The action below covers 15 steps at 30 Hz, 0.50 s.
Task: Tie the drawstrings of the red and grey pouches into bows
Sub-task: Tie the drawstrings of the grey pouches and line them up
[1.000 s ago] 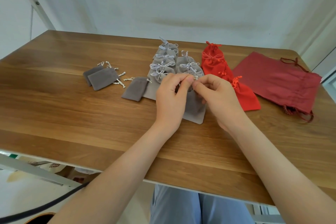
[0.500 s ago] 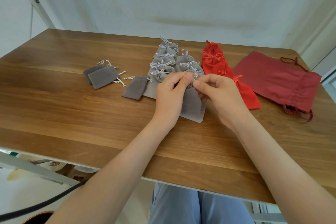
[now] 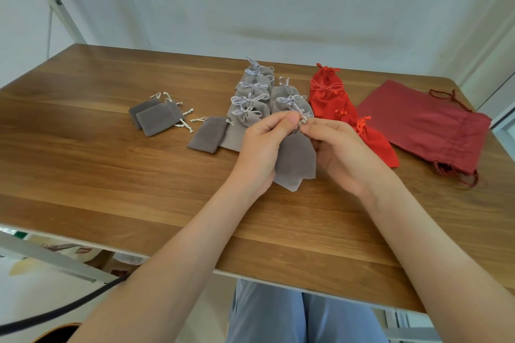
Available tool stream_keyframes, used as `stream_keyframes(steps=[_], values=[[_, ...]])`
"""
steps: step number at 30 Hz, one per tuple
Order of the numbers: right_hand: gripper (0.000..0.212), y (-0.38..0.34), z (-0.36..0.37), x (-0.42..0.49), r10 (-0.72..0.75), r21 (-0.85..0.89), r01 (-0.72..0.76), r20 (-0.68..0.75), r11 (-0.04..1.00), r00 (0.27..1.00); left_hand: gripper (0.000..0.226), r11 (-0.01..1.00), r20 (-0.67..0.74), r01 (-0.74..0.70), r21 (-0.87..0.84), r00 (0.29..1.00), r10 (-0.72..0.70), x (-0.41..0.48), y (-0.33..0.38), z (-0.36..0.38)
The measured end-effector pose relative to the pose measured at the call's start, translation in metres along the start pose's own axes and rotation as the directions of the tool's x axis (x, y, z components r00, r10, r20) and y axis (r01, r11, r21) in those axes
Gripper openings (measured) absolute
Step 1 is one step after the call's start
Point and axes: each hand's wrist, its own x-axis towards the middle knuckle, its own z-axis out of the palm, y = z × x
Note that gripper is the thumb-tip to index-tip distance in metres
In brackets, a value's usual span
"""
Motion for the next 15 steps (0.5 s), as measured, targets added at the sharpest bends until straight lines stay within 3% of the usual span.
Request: stream_keyframes(steps=[4,10,13,15], values=[[0.022,-0.002,-0.006,-0.003,0.034,0.046,-0.038,0.085,0.998,0.996,0.014,0.998,0.083,0.041,-0.057,0.996,-0.036,0.0,0.005,0.0],[0.07,-0.006,-0.011,-0.005,0.058,0.043,-0.067,0.188,0.997,0.98,0.022,0.999,0.225,-0.038,0.008,0.974,0.035,-0.001,0.008,-0.003],[0.049,-0.004,-0.013,-0.004,0.053,0.036,-0.06,0.165,0.998,0.985,0.023,0.998,0.267,-0.057,0.034,0.963,0.046,-0.002,0.01,-0.005],[0.046,-0.004,-0.015,-0.003,0.055,-0.003,-0.055,0.166,0.998,0.985,0.03,0.998,0.28,-0.059,0.036,0.959,0.046,-0.001,0.009,-0.006]])
